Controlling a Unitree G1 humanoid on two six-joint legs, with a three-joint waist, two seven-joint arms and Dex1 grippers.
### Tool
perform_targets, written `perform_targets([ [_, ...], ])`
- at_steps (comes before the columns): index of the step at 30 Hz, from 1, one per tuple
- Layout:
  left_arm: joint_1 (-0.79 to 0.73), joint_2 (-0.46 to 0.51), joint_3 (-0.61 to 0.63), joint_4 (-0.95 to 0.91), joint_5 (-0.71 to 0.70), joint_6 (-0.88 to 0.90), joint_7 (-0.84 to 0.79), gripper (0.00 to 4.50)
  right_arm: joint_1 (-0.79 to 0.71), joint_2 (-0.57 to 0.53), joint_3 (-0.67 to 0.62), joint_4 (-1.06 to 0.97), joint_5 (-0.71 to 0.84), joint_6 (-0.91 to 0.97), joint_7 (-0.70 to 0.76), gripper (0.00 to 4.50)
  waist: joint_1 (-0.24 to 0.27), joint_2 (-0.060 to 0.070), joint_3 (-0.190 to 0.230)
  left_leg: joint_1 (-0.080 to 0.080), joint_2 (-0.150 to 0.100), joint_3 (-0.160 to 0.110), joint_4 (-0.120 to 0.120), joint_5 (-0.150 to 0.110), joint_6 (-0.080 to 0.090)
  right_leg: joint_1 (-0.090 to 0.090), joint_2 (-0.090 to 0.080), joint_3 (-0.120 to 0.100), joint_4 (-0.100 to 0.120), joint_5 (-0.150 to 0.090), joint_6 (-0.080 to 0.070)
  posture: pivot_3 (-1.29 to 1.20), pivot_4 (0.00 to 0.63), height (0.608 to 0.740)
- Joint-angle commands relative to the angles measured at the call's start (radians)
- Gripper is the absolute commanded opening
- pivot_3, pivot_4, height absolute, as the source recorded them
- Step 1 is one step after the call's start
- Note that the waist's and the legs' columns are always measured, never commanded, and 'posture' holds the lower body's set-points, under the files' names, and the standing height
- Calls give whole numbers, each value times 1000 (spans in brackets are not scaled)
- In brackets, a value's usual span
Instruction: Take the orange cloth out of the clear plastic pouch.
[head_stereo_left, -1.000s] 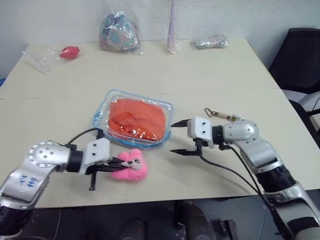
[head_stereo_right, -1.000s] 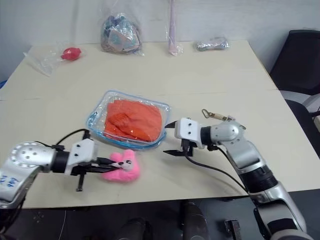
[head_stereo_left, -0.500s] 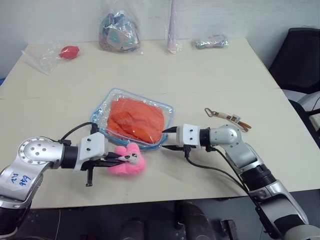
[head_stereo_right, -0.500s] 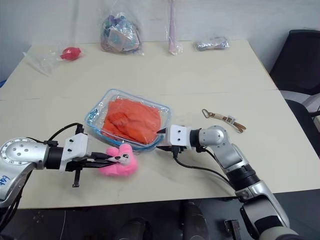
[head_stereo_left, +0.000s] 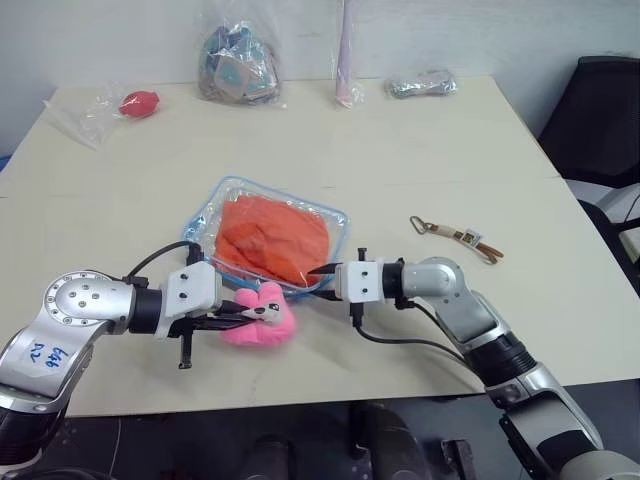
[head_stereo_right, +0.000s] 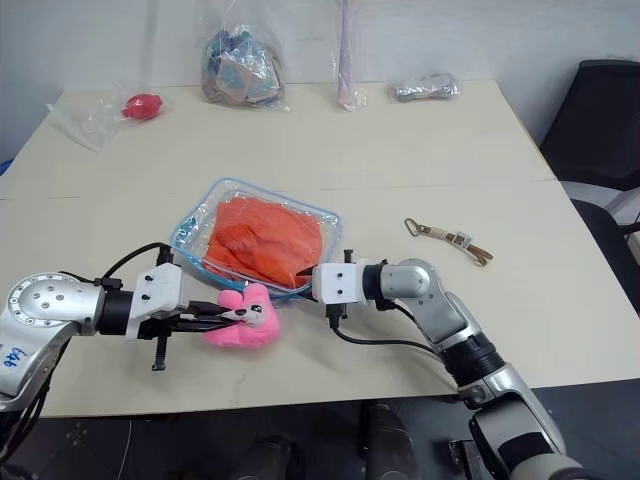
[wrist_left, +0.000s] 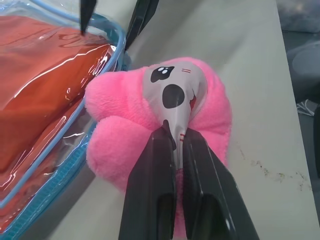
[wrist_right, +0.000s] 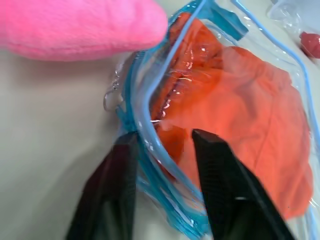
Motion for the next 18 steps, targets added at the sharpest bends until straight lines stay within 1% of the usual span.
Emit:
perform_targets([
  [1,-6,-6,5,-16,-7,2,6,0,-10,2,-15,-21,17,-22,-2,252,-1,0,0,0,0,0,0,0,0,0,0,0,0,0,0,0,150,740],
  [2,-3,-7,5,-17,-7,2,6,0,-7,-1,-15,-23,18,-26,3,54,-1,0,0,0,0,0,0,0,0,0,0,0,0,0,0,0,150,740],
  [7,9,-8,9,-21,-9,4,8,0,1,-27,-26,-40,40,-31,36,54,0,0,0,0,0,0,0,0,0,0,0,0,0,0,0,0,150,740],
  [11,47,9,40,-15,-12,4,4,0,-6,-88,-49,-33,58,-70,79,54,0,0,0,0,0,0,0,0,0,0,0,0,0,0,0,0,150,740],
  [13,78,24,74,-17,-18,4,-4,0,-11,-128,-61,-26,76,-100,107,54,0,0,0,0,0,-1,0,0,0,0,0,0,0,0,0,0,150,740],
  [18,183,74,241,-8,-55,27,-46,0,-17,-234,-102,19,143,-243,208,54,0,0,0,0,1,-1,0,0,0,0,0,-1,-1,0,0,0,150,740],
])
